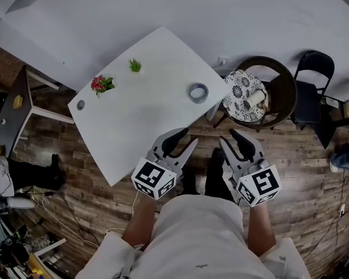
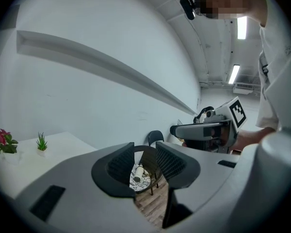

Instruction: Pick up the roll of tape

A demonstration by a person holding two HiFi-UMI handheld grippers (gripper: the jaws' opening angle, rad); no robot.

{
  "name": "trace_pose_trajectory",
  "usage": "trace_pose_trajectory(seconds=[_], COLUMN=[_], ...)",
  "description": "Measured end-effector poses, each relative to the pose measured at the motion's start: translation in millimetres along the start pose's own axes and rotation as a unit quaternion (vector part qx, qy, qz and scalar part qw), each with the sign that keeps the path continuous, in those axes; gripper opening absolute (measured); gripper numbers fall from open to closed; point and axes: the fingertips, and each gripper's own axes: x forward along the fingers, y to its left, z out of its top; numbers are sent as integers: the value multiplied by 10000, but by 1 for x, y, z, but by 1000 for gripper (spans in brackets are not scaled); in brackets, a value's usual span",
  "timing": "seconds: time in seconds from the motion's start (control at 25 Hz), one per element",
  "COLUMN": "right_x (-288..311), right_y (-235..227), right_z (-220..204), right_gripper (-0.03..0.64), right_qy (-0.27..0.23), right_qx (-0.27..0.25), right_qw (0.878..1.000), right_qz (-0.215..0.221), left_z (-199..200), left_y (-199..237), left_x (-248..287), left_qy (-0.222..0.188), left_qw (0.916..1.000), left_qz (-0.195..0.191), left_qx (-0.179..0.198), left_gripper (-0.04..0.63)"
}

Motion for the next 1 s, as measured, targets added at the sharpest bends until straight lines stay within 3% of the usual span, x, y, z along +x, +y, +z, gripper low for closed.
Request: trace_pose_trajectory(seconds=[0.48, 1.0], right_x=[29, 59], right_y=[-64, -121], right_z=[10, 14], right_gripper=[138, 138], right_qy=[92, 311], right_qx=[21, 31], right_qw=[9998, 9966], right_qz=[182, 759], left_z=[-5, -21], left_y=[22, 39], left_x=[55, 111], left_qy=[423, 989], left_qw=[9989, 9922], left_qz=[183, 745], left_qx=[129, 138], left_gripper=[148, 152])
